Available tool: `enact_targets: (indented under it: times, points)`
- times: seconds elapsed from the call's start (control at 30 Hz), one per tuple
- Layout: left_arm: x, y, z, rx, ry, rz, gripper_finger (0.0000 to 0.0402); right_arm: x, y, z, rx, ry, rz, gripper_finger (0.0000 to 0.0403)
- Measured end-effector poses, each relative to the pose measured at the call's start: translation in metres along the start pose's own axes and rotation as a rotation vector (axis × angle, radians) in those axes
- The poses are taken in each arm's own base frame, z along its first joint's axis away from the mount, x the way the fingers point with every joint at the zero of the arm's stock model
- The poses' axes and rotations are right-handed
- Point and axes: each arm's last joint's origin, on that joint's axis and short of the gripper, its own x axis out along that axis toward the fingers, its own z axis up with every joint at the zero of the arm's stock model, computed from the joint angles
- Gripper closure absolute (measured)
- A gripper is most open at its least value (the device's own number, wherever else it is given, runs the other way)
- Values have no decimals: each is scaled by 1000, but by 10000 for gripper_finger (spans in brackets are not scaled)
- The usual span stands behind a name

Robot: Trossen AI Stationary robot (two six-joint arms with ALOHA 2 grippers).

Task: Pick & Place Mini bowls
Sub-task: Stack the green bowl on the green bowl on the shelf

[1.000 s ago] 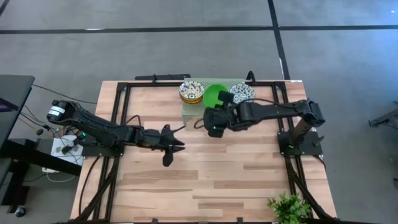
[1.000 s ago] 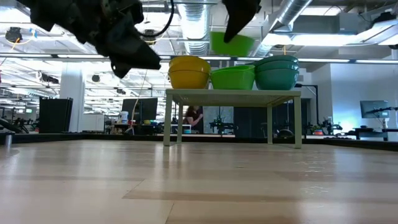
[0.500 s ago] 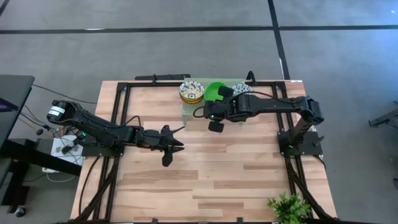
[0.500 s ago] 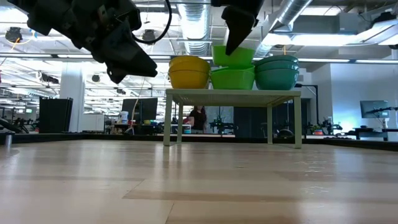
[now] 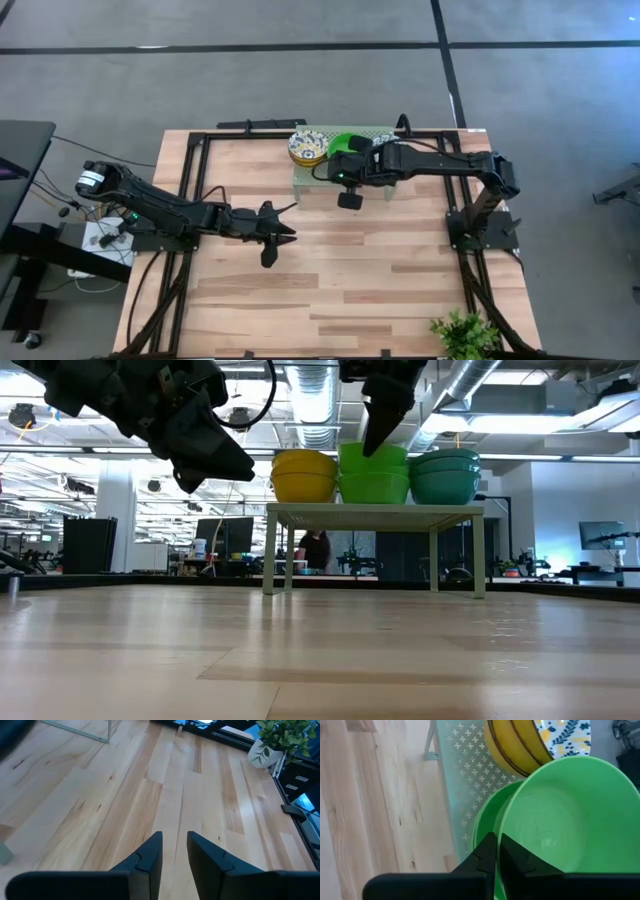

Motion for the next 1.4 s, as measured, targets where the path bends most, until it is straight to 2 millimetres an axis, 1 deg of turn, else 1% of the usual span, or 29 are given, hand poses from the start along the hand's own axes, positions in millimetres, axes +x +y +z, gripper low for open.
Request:
enact_targets:
  times: [0.37,0.7,0.9,1.1,1.2,1.3,1.4]
  points:
    - [0,0,1,-1,-6,-3,311,0,0,0,-27,0,3,352]
    - [0,0,1,-1,-6,-3,311,-3,6,1,-44,-7,9,347]
    - [0,0,1,-1,-7,-3,311,-5,11,1,-85,-14,15,346]
    - [0,0,1,-2,-7,-3,311,-5,11,1,-81,-14,15,346]
    - [0,0,1,-2,-7,-3,311,-4,9,1,-51,-11,12,346]
    - [0,0,1,-2,-7,-3,311,-3,7,1,-27,-8,11,337]
    - [0,0,1,-2,-7,-3,311,-3,7,1,-28,-8,11,317]
